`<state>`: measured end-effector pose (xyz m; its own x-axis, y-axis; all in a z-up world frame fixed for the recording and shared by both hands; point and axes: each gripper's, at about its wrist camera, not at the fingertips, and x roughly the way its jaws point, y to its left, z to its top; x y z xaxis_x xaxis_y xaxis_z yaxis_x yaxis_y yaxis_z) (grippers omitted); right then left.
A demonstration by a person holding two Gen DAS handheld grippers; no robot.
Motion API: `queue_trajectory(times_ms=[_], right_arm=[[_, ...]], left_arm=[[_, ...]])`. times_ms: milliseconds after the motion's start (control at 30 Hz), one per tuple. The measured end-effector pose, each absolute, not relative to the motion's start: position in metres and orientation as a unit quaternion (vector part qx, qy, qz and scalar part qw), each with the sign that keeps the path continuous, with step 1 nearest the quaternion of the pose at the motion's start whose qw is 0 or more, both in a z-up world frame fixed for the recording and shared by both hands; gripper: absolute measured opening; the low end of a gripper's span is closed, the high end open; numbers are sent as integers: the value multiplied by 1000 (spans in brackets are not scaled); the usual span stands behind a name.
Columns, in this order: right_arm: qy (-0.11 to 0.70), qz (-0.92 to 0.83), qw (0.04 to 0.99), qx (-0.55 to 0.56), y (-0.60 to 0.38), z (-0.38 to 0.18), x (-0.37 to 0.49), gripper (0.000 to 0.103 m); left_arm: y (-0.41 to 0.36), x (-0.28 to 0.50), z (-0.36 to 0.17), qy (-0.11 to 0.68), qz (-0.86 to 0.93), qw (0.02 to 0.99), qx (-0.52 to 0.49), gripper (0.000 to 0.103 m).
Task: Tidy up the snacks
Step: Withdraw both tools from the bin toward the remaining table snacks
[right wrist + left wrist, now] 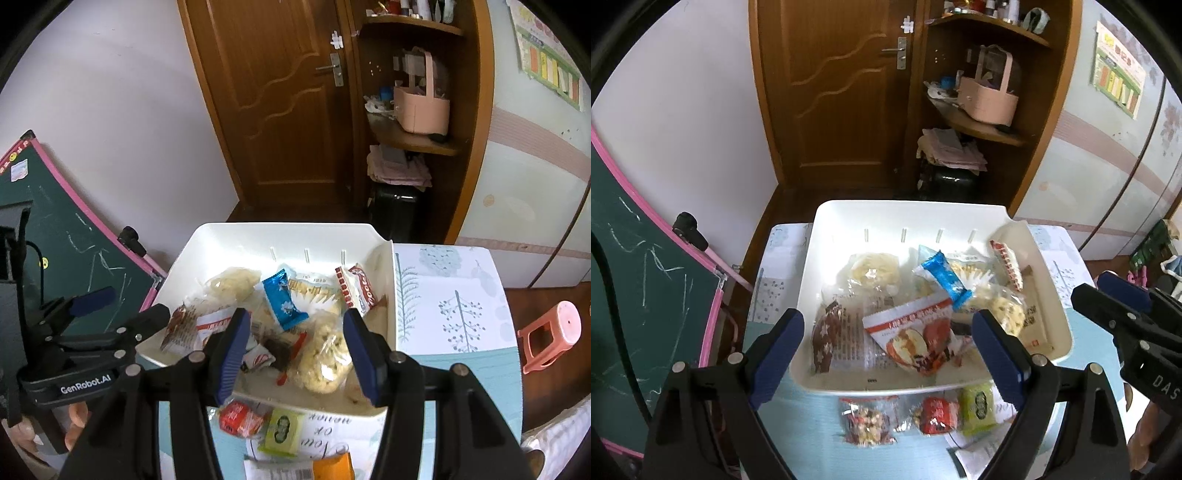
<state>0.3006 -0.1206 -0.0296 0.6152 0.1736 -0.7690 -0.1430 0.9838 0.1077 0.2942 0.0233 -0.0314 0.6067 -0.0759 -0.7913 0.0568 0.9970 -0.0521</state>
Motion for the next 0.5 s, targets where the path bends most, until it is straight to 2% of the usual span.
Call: queue_trajectory(times_ms=[500], right_arm=[[403, 99, 910, -3, -111, 1, 216, 53]], left_arm=[[16, 206, 1, 420, -64, 905, -4, 92]])
